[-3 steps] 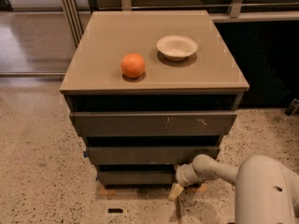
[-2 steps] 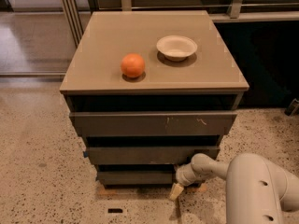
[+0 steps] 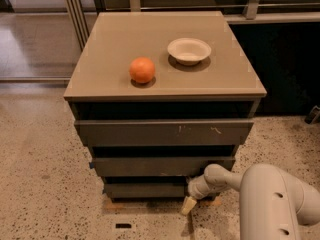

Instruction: Open bottom drawer

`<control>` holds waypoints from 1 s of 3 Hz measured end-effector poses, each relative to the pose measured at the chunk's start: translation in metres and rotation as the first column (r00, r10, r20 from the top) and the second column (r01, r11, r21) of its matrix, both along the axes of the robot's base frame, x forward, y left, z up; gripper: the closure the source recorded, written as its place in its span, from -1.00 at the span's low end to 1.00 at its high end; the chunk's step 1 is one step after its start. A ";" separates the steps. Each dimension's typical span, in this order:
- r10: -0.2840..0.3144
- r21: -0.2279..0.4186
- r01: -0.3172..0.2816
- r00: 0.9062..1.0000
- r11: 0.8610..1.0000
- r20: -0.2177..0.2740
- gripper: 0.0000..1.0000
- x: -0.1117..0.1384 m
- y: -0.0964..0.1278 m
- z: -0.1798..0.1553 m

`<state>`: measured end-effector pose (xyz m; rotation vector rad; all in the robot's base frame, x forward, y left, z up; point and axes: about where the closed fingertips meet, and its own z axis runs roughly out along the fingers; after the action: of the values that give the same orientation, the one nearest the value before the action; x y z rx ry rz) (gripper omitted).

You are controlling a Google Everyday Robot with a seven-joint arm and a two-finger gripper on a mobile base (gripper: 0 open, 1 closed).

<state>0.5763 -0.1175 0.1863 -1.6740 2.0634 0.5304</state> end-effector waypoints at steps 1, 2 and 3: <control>-0.002 -0.001 0.002 0.999 1.000 -0.039 -1.00 -0.004 0.001 -0.005; -0.003 -0.003 0.003 0.996 1.000 -0.091 -1.00 -0.010 0.002 -0.011; 0.003 -0.006 -0.004 0.991 1.000 -0.135 -1.00 -0.020 0.003 -0.009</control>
Offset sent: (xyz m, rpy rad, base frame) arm -0.0136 -0.0016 -0.0154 -0.0073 0.1476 -0.0102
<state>0.5562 -0.1148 0.1774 -1.6876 2.1585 0.6564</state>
